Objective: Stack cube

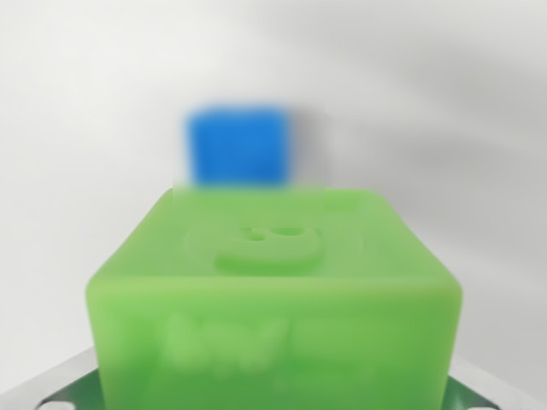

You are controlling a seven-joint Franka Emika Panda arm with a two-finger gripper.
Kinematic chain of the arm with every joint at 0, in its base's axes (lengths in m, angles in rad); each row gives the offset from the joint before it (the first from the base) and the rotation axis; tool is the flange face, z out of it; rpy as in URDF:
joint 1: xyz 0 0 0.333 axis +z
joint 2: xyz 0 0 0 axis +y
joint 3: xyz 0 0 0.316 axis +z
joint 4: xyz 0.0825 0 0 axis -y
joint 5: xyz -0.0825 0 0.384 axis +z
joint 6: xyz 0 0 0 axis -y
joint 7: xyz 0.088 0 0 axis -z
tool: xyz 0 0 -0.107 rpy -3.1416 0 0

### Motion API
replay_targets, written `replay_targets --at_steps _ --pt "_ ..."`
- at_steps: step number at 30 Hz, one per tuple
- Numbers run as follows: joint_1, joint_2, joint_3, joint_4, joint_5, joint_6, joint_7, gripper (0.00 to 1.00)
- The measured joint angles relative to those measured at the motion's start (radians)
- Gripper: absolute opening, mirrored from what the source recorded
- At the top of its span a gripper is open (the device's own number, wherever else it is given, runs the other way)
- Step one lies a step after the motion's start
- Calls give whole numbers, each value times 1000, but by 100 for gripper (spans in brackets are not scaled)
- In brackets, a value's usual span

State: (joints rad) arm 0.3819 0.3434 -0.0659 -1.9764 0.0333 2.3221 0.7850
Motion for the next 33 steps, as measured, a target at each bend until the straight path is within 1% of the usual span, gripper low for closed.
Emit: replay_targets --at_steps 10,16,24,33 --pt "24 21 1 40 0 -19 23 0" --pt "34 32 1 55 0 -25 32 0" --pt "35 82 1 49 1 24 32 0" --pt "35 122 1 42 4 72 31 0"
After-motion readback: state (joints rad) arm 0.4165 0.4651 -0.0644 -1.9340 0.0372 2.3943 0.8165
